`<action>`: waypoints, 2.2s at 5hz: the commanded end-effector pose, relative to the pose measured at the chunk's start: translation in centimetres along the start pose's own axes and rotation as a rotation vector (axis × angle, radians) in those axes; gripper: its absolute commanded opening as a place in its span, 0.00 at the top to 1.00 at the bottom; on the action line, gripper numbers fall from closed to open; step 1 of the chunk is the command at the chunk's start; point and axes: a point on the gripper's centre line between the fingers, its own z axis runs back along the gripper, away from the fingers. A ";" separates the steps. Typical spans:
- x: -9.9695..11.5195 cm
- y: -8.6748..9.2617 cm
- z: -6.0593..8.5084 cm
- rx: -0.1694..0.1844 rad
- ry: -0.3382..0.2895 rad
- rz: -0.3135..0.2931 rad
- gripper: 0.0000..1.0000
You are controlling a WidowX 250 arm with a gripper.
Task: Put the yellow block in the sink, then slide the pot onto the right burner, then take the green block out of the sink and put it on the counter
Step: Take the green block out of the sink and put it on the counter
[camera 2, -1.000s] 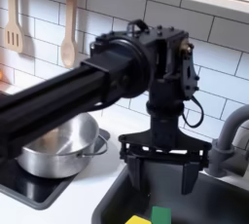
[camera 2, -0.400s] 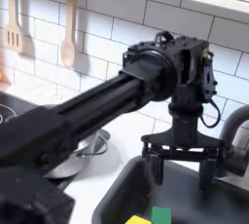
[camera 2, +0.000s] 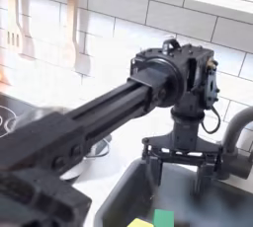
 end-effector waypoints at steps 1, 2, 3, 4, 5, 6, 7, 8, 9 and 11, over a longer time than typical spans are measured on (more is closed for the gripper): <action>-0.3 0.6 -0.7 0.020 0.004 -0.012 0.00; -0.7 0.9 -1.1 0.040 0.029 -0.004 0.00; -0.6 0.8 -1.4 0.039 0.031 -0.003 0.00; -0.6 0.8 -1.3 0.038 0.029 -0.003 0.00; -0.6 0.9 -1.4 0.039 0.031 -0.002 0.00; -0.5 1.4 -2.5 0.042 0.050 0.013 0.00; -0.9 1.2 -3.2 0.048 0.061 -0.004 0.00; -1.1 1.1 -3.9 0.050 0.072 -0.005 0.00; -1.1 1.4 -4.7 0.061 0.080 0.002 0.00; -1.0 1.4 -5.2 0.066 0.079 0.010 0.00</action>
